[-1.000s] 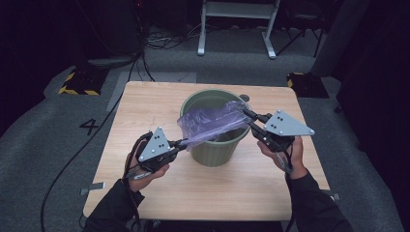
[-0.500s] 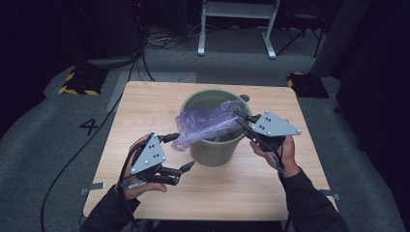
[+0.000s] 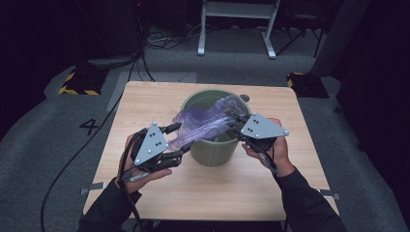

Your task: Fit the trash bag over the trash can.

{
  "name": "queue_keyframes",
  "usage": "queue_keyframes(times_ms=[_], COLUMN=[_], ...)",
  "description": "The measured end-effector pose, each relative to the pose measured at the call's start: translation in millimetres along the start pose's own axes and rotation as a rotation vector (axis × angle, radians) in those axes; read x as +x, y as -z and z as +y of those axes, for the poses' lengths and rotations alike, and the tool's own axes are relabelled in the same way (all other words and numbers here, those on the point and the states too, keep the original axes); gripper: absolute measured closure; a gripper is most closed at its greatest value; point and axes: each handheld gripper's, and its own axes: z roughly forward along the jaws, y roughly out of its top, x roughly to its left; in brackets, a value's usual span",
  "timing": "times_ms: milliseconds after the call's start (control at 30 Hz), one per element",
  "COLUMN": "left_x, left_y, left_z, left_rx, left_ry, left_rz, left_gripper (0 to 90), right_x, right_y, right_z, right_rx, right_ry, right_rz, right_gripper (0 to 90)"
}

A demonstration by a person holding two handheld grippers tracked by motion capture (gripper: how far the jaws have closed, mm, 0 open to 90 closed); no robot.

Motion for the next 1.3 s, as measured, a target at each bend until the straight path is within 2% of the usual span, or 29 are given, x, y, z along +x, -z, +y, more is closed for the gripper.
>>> queue_keyframes(times_ms=[100,133,167,233,300,333,367,400,433,533,600,633,700,733,900,1000,1100,1300], left_x=[3.8,8.4,11.1,17.2,21.7,23.4,23.4,27.7,27.7,36.7,38.5,43.2,48.0,50.4,57.2,61.4,62.8,63.4], left_y=[-7.0,-16.0,-20.2,-27.7,-32.3,-33.3,-33.3,-35.0,-35.0,-36.5,-36.7,-36.5,-35.3,-34.8,-34.2,-36.2,-38.7,-40.9], left_z=[1.1,2.9,3.4,3.7,3.0,2.3,2.3,0.7,0.7,-5.0,-6.3,-9.5,-12.6,-14.4,-19.6,-22.8,-23.8,-24.2], left_rx=[0.024,0.064,0.075,0.089,0.094,0.09,0.09,0.085,0.085,0.079,0.074,0.068,0.054,0.047,0.032,0.033,0.029,0.023], left_ry=[0.001,-0.005,-0.004,-0.013,-0.022,-0.013,-0.013,-0.004,-0.004,0.035,0.047,0.072,0.103,0.122,0.164,0.184,0.2,0.205], left_rz=[0.011,0.029,0.04,0.035,0.049,0.05,0.05,0.062,0.062,0.069,0.065,0.064,0.058,0.055,0.05,0.046,0.04,0.029], left_gripper=[49.7,51.2,52.7,65.9,77.1,81.6,85.7,88.9,89.4,89.7,89.7,89.7,89.8,89.8,89.8,89.8,89.8,89.8], right_x=[1.2,1.3,1.7,2.7,3.0,2.6,2.6,1.4,0.6,-3.7,-5.4,-8.7,-11.4,-12.9,-18.7,-20.6,-21.1,-24.7], right_y=[-3.4,-5.1,-6.0,-8.0,-8.9,-9.3,-9.3,-9.5,-9.3,-6.7,-4.7,-0.1,4.2,6.9,13.7,14.2,8.9,-8.1], right_z=[1.2,1.6,2.0,3.0,3.6,3.7,3.7,2.8,2.0,-2.4,-4.6,-8.9,-13.0,-15.7,-27.5,-37.3,-40.8,-42.6], right_rx=[0.001,-0.001,0.001,0.002,-0.002,-0.002,-0.002,-0.003,-0.005,-0.01,-0.011,-0.019,-0.022,-0.024,-0.02,0.026,0.059,0.103], right_ry=[-0.002,-0.004,-0.004,0.0,0.0,-0.001,-0.001,-0.018,-0.027,-0.061,-0.071,-0.093,-0.104,-0.113,-0.132,-0.132,-0.12,-0.087], right_rz=[0.019,0.037,0.043,0.056,0.066,0.06,0.06,0.046,0.042,0.04,0.041,0.054,0.057,0.065,0.082,0.105,0.114,0.09], right_gripper=[78.4,77.1,76.6,73.4,67.4,63.2,63.2,51.5,48.6,38.5,36.6,33.7,32.3,32.0,31.6,32.4,34.5,40.0])
